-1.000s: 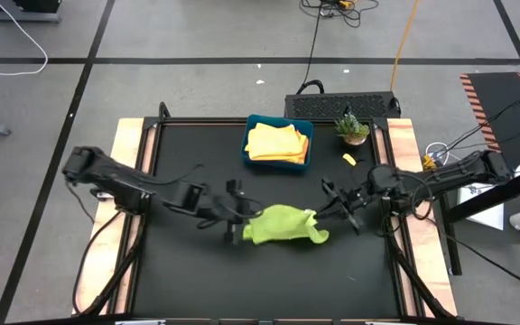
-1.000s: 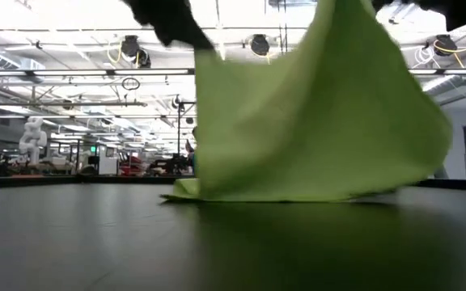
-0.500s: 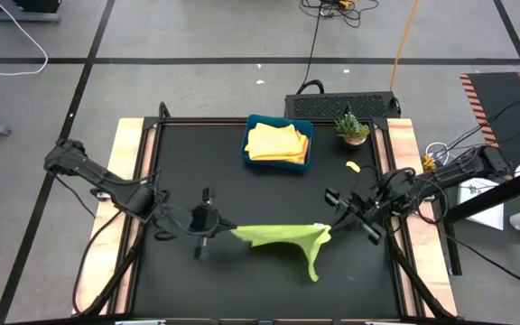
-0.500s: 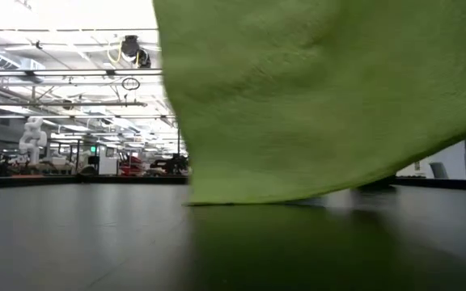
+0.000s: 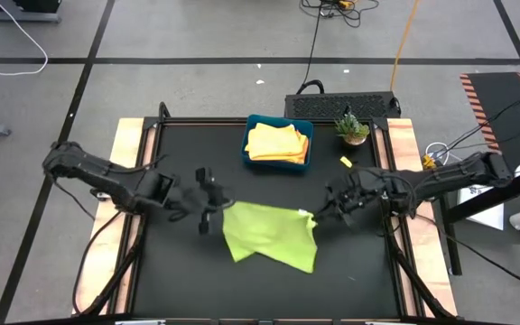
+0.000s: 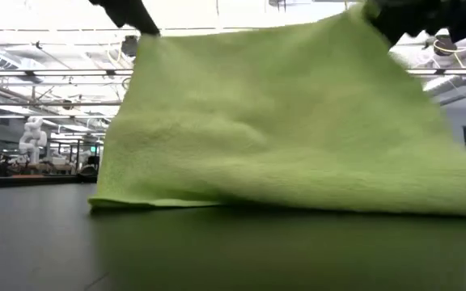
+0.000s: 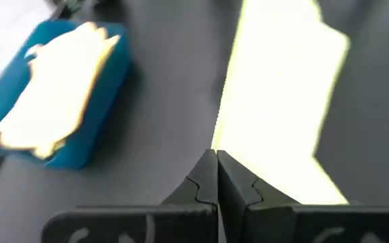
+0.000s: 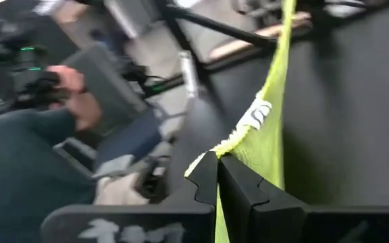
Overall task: Fold microfiber towels
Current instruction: Fold the green microfiber cloth
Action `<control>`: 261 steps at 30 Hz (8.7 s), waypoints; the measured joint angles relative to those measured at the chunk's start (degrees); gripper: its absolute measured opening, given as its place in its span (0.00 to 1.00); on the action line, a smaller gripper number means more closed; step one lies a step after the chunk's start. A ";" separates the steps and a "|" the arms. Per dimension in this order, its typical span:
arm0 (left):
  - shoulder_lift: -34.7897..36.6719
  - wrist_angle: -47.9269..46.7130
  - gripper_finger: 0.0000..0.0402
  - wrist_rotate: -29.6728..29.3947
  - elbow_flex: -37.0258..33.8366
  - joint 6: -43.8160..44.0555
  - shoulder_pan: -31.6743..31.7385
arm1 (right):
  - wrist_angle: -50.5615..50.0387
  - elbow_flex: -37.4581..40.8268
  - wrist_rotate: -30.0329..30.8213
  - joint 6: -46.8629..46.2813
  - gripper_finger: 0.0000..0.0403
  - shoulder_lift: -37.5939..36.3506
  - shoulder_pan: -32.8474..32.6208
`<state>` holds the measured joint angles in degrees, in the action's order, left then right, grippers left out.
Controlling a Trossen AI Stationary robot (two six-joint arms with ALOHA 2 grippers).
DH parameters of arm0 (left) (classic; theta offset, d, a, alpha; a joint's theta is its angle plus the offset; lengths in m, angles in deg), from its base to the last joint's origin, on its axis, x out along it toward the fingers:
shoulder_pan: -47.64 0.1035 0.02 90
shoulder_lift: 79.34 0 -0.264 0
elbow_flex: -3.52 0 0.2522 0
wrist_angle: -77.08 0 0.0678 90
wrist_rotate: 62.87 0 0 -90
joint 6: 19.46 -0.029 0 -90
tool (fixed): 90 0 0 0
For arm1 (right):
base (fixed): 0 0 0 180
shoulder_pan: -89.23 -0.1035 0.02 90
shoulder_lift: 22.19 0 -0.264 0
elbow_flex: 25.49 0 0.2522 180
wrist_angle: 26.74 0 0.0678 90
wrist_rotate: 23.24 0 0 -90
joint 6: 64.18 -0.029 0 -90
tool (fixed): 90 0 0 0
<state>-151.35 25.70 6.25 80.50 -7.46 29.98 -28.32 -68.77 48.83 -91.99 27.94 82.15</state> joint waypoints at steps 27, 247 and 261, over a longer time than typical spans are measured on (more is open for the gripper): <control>-1.76 -5.88 0.00 7.77 7.05 -8.87 6.77 | 15.57 0.00 -13.18 -0.72 0.00 0.00 9.41; -44.03 73.80 0.01 48.92 -1.22 -13.24 22.42 | 12.14 6.91 -12.10 2.23 0.46 25.81 8.93; -40.86 67.50 0.00 44.26 -1.20 -16.74 23.61 | 13.95 6.95 -12.29 -0.06 0.51 25.86 6.75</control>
<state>-192.21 93.20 50.51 79.30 -24.20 53.59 -14.37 -61.82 36.55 -92.04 53.79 88.90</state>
